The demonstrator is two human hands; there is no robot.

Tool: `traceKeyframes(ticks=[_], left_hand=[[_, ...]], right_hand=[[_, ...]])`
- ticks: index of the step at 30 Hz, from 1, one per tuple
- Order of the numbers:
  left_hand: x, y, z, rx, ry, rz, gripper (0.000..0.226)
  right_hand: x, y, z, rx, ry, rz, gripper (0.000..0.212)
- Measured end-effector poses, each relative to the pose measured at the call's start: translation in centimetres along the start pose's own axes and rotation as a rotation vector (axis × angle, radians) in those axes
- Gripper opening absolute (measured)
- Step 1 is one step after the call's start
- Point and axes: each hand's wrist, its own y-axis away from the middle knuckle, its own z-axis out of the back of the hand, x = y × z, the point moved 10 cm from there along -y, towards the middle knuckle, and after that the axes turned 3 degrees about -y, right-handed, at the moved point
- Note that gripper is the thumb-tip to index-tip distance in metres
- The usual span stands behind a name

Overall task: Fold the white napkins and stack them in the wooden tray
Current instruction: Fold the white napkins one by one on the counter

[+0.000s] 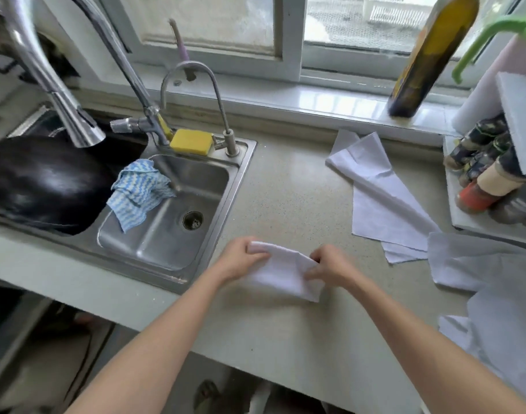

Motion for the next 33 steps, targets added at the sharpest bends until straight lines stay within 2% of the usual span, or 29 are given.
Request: traceKeyframes(ticks=[2, 4, 6, 8, 11, 15, 19, 23, 25, 29, 31, 33], left_hand=[[2.0, 2.4, 4.4, -0.229, 0.274, 0.016, 0.011], [4.5, 5.5, 8.6, -0.443, 0.437, 0.023, 0.010], [7.5, 9.2, 12.3, -0.613, 0.522, 0.022, 0.008], [10.9, 13.7, 16.0, -0.792, 0.492, 0.035, 0.011], [16.7, 22.0, 20.6, -1.021, 0.448, 0.071, 0.009], [26.3, 35.8, 24.6, -1.246, 0.418, 0.152, 0.006], [36.4, 50.6, 27.9, -1.405, 0.341, 0.277, 0.007], [45.7, 62.8, 29.3, -1.504, 0.365, 0.411, 0.011], [50.2, 67.4, 29.4, -1.522, 0.401, 0.476, 0.017], [58.1, 75.9, 29.4, -1.591, 0.403, 0.599, 0.014], [62.0, 79.7, 29.9, -1.619, 0.371, 0.674, 0.021], [66.4, 83.0, 31.1, -1.604, 0.357, 0.775, 0.028]], right_hand=[[3.0, 0.6, 0.1, 0.029, -0.282, 0.063, 0.021], [7.4, 1.1, 0.0, 0.022, -0.498, 0.128, 0.021], [12.9, 1.6, -1.2, 0.032, -0.674, 0.227, 0.018], [18.9, 2.3, -3.8, 0.052, -0.796, 0.289, 0.015], [28.2, 4.6, -9.2, 0.033, -0.843, 0.387, 0.016], [40.4, 11.4, -19.4, 0.075, -0.768, 0.562, 0.014], [50.9, 19.4, -31.6, 0.159, -0.615, 0.687, 0.016], [59.0, 26.6, -42.9, 0.266, -0.488, 0.753, 0.022], [62.5, 29.1, -47.8, 0.318, -0.418, 0.792, 0.020], [68.6, 32.6, -58.0, 0.495, -0.220, 0.847, 0.021], [71.6, 33.6, -62.3, 0.546, -0.177, 0.870, 0.011], [75.0, 34.2, -66.4, 0.576, -0.163, 0.869, 0.010]])
